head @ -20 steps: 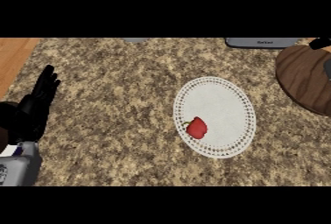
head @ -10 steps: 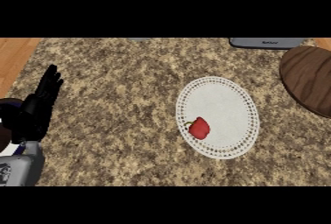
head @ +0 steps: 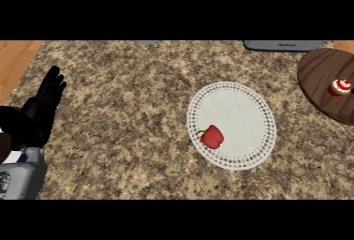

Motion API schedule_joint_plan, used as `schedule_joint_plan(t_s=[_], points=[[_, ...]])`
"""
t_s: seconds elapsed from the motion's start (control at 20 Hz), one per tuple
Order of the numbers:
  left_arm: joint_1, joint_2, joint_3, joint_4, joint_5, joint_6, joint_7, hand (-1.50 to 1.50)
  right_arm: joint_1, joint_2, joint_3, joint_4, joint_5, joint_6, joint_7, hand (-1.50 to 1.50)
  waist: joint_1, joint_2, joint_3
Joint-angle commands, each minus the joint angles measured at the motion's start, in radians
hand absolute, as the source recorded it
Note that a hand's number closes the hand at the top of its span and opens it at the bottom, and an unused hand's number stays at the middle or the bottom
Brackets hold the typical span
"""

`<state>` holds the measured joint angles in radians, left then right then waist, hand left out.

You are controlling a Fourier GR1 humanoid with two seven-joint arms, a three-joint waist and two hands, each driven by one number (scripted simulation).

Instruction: Pick the cupcake from the placemat and place it in the bowl

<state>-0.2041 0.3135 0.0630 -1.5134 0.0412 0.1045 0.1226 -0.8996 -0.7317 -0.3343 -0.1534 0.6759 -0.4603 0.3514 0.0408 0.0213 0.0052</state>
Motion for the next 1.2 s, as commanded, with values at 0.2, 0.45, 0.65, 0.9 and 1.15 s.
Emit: schedule_joint_plan(t_s=[0.2,0.45,0.65,0.9,1.15], points=[[0.04,0.013,0.02,-0.023,0.009,-0.004,0.019,0.0,0.051,0.022,-0.271,-0.165,-0.278,-0.178,-0.296,-1.5,-0.025,-0.016,0.004],[0.073,-0.013,0.012,-0.024,-0.01,0.012,-0.033,0.0,0.128,0.016,-0.446,-0.258,-0.474,-0.106,-0.48,-1.5,-0.045,-0.019,-0.001],[0.043,-0.032,0.002,-0.031,-0.026,0.03,0.018,0.0,0.274,0.061,-0.467,-0.32,-0.545,-0.027,-0.529,-1.5,-0.051,-0.024,-0.005],[0.075,0.0,0.045,-0.036,-0.003,0.0,0.015,0.0,0.489,0.038,-0.531,-0.421,-0.658,0.198,-0.572,-1.5,-0.067,-0.029,-0.006],[0.078,0.015,0.071,-0.012,0.007,-0.025,-0.003,0.0,0.639,0.094,-0.572,-0.619,-0.773,0.331,-0.52,-1.5,-0.07,-0.03,-0.007]])
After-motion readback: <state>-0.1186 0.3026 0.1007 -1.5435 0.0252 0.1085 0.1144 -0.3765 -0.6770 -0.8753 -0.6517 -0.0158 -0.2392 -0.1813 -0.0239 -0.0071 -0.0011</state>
